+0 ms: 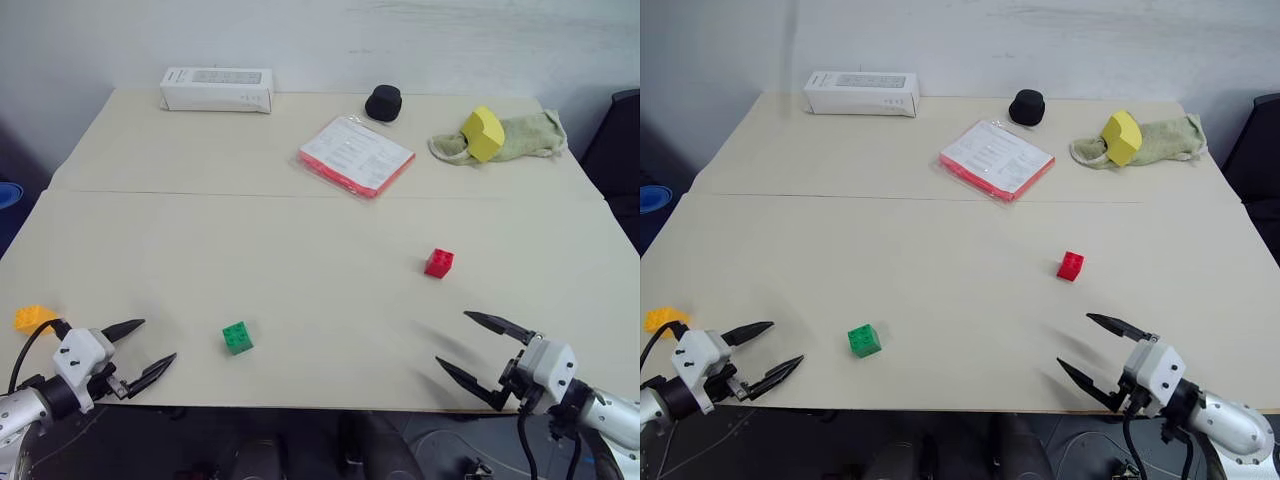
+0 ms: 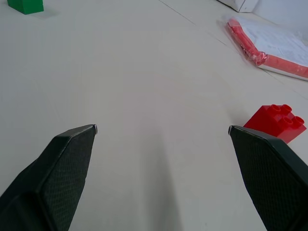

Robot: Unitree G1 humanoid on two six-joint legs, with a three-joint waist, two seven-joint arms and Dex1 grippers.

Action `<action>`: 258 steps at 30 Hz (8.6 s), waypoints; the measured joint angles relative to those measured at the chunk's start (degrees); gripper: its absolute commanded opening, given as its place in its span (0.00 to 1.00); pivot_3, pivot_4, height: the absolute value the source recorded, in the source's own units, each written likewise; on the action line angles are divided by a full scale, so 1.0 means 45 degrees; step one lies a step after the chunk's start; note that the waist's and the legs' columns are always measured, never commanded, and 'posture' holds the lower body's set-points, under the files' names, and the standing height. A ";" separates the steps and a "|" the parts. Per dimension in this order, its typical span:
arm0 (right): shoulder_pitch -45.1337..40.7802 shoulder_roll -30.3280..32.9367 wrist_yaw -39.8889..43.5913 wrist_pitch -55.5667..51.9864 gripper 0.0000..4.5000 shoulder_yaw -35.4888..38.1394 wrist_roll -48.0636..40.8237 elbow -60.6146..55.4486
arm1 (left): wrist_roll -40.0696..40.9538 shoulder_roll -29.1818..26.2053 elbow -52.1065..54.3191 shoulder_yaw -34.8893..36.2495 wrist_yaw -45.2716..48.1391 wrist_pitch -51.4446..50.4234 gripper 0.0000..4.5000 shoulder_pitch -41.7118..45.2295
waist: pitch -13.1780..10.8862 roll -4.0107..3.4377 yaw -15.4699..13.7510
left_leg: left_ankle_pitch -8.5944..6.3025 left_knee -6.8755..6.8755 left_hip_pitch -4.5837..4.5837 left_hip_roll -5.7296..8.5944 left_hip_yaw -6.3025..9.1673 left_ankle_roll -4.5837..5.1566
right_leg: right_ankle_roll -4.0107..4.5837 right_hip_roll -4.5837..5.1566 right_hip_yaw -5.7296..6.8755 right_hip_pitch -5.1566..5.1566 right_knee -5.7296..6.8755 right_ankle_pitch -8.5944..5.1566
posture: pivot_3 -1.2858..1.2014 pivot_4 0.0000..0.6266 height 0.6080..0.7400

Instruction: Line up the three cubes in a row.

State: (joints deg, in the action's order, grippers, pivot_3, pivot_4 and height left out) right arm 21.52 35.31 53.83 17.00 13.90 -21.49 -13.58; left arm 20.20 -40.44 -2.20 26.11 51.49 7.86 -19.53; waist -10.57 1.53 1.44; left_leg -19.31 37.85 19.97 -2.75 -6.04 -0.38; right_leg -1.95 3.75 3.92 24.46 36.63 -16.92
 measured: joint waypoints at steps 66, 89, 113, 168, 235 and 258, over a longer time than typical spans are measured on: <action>-1.0323 -0.0285 0.6173 -0.1914 0.34 -0.5018 0.0534 0.6987 | 0.1538 0.0539 0.2300 -0.3081 0.0815 -0.3975 1.00 0.5663 | 0.0017 -0.0011 0.0083 | 0.0031 0.0022 -0.0056 -0.0031 -0.0084 -0.0067 | 0.0010 -0.0072 -0.0083 0.0017 0.0085 -0.0016 | 0.52 0.24 1.00; -0.7332 0.0488 0.5863 -0.2117 0.99 -0.2392 -0.1459 0.2942 | 0.1957 -0.1381 0.0888 0.1183 0.2447 -0.4173 1.00 0.1303 | 0.0010 -0.0024 0.0031 | -0.0031 0.0003 -0.0054 -0.0047 -0.0063 -0.0045 | 0.0035 -0.0048 -0.0064 0.0017 0.0054 -0.0030 | 0.52 0.24 1.00; -0.5436 0.0030 0.4943 -0.2302 1.00 -0.1877 -0.2433 0.0936 | 0.0729 0.0295 0.2057 -0.3084 0.2508 -0.3382 0.46 0.2690 | 0.0008 -0.0029 0.0018 | -0.0029 -0.0012 -0.0077 -0.0037 -0.0077 -0.0036 | 0.0037 -0.0051 -0.0074 0.0009 0.0068 -0.0030 | 0.52 0.24 1.00; -0.3613 0.0104 0.3853 -0.1824 1.00 -0.1169 -0.2108 0.0698 | -0.0228 -0.0553 0.0739 -0.4863 0.3975 -0.2977 0.73 0.6265 | 0.0007 -0.0027 -0.0167 | -0.0003 0.0023 -0.0100 -0.0036 -0.0118 -0.0034 | 0.0012 -0.0064 -0.0126 -0.0007 0.0081 -0.0018 | 0.52 0.24 1.00; -0.3932 -0.0657 0.1296 -0.2610 1.00 -0.1624 -0.2293 -0.1427 | 0.1424 0.1510 -0.2052 0.3392 -0.7096 -0.4179 0.33 0.2975 | 0.0019 0.0097 -0.0267 | -0.0073 0.0004 -0.0102 -0.0048 -0.0123 -0.0007 | 0.0019 -0.0046 -0.0117 -0.0007 0.0041 -0.0022 | 0.52 0.24 1.00; -0.2853 0.1075 0.2806 -0.2456 1.00 0.0360 -0.2658 -0.0605 | -0.0621 0.0175 -0.5277 -0.7150 0.7645 -0.0033 0.33 1.0925 | -0.0001 0.0004 0.0010 | -0.0015 0.0025 -0.0094 -0.0038 -0.0181 -0.0066 | 0.0001 -0.0106 -0.0160 0.0013 0.0068 -0.0014 | 0.52 0.24 1.00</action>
State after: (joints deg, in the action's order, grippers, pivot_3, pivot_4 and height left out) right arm 8.68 40.15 66.45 5.95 15.52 -33.45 -16.31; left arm 17.40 -39.65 -25.95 -6.07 85.89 7.72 29.64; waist -10.58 1.55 1.48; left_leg -19.38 37.96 19.54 -2.92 -6.85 -0.68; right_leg -1.94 3.27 3.20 24.52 36.93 -16.99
